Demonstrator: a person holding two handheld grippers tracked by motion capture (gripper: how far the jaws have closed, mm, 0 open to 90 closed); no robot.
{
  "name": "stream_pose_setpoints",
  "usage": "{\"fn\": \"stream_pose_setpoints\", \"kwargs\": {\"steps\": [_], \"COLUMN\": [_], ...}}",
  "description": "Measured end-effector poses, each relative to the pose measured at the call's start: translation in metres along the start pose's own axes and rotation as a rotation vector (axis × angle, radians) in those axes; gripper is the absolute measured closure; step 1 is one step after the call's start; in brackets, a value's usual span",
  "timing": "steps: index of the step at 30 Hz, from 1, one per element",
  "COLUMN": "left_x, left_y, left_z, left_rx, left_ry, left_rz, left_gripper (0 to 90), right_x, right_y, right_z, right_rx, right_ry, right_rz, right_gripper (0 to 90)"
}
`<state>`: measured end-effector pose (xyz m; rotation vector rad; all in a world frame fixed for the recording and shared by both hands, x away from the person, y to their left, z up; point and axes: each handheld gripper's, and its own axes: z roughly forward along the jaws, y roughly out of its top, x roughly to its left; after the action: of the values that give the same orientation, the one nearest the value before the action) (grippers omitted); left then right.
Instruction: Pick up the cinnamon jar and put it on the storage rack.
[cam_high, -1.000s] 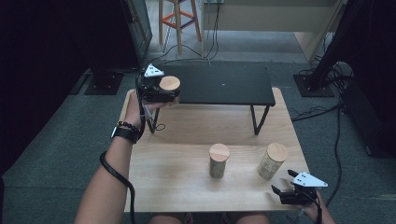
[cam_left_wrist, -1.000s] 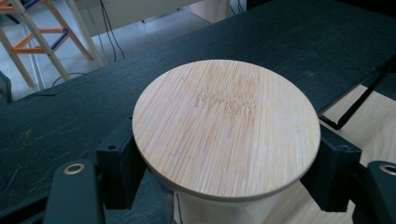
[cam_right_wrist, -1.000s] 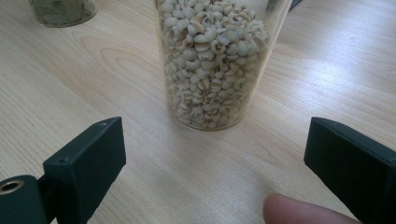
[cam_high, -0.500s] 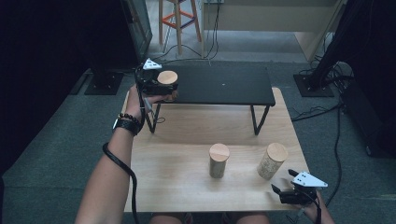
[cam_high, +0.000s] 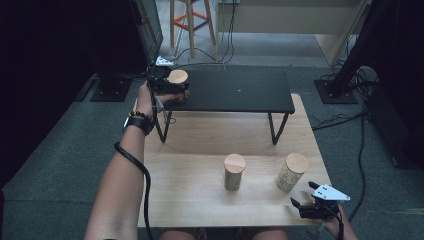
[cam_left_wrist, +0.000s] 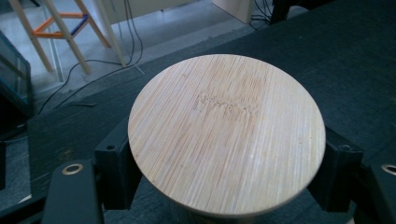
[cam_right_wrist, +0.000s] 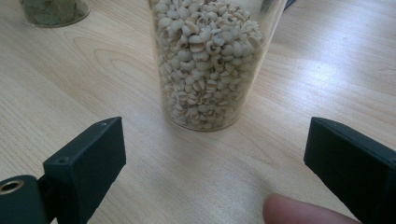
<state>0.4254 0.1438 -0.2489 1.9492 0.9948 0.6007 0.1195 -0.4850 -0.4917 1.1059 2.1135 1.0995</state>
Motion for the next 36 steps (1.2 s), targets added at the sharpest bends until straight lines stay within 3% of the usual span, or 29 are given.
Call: {"fn": "stream_pose_setpoints", "kwargs": {"steps": [4,8,12,18,23,36], "left_x": [0.001,0.004,0.008,0.007,0.008,-0.01], "left_y": [-0.002,-0.008,-0.017,-0.028,-0.042,-0.1], "left_z": [-0.001,-0.011,-0.027,-0.037,-0.045,-0.078], "left_rx": [-0.012,-0.067,-0.118,-0.119,-0.127,-0.152], "left_ry": [0.001,0.016,-0.001,0.017,0.004,0.015], "left_rz": [0.007,-0.044,-0.061,-0.071,-0.072,-0.024], "left_gripper": [25.0,11.2,11.1,11.1,11.2,11.2], "right_x": [0.0,0.002,0.002,0.002,0.005,0.006], "right_y": [-0.001,0.0,-0.001,-0.001,-0.001,0.0], "right_z": [0.0,0.0,0.0,0.0,0.0,0.0], "right_rx": [-0.005,-0.002,-0.006,-0.005,-0.004,-0.001], "right_ry": [-0.001,-0.007,-0.009,-0.011,-0.02,-0.022], "right_rz": [0.004,0.0,0.004,0.005,0.005,0.001], "right_gripper": [5.3,5.3,5.3,5.3,5.3,5.2]}}
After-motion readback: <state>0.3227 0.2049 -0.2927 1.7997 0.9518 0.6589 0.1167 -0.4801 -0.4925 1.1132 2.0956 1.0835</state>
